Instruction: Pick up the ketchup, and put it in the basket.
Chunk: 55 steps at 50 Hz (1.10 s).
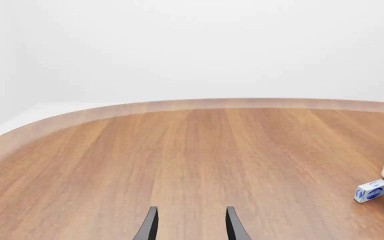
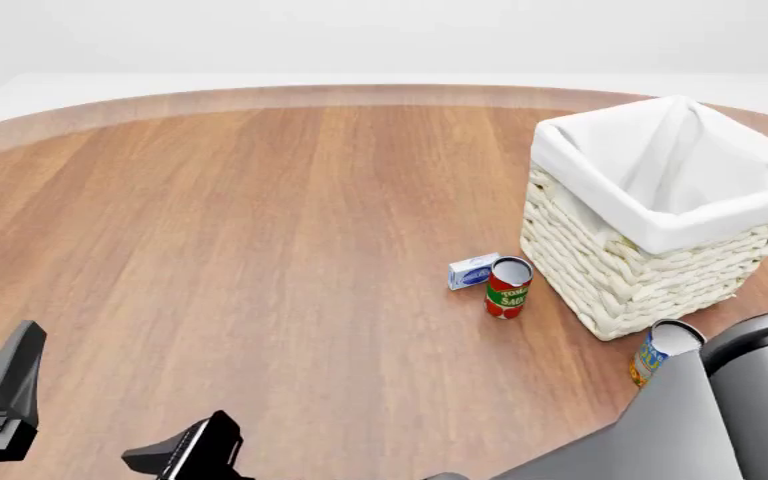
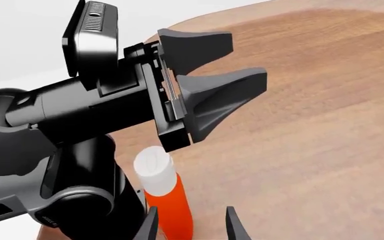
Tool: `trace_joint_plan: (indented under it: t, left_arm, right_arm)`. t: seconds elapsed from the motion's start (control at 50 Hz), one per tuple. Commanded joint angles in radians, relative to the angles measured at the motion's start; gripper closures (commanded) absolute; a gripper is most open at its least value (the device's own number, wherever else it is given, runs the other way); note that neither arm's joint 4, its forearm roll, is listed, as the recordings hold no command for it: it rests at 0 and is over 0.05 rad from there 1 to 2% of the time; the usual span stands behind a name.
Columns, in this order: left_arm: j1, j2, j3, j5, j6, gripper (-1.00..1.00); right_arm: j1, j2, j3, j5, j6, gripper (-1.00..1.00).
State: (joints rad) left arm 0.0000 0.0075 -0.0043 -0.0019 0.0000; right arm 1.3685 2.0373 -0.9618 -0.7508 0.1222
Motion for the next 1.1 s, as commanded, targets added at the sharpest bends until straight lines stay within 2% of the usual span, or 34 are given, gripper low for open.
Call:
trace_joint_plan:
  t: [0.02,1.1]
  left_arm:
    - [0.0,0.0,0.0,0.0,0.0,-1.0]
    - [0.0,0.0,0.0,0.0,0.0,-1.0]
  right_arm:
    - [0.007,0.009,-0.013,0.009,0.001,-1.0]
    - [0.031,0.05,-0.083,0.055,-0.004,-1.0]
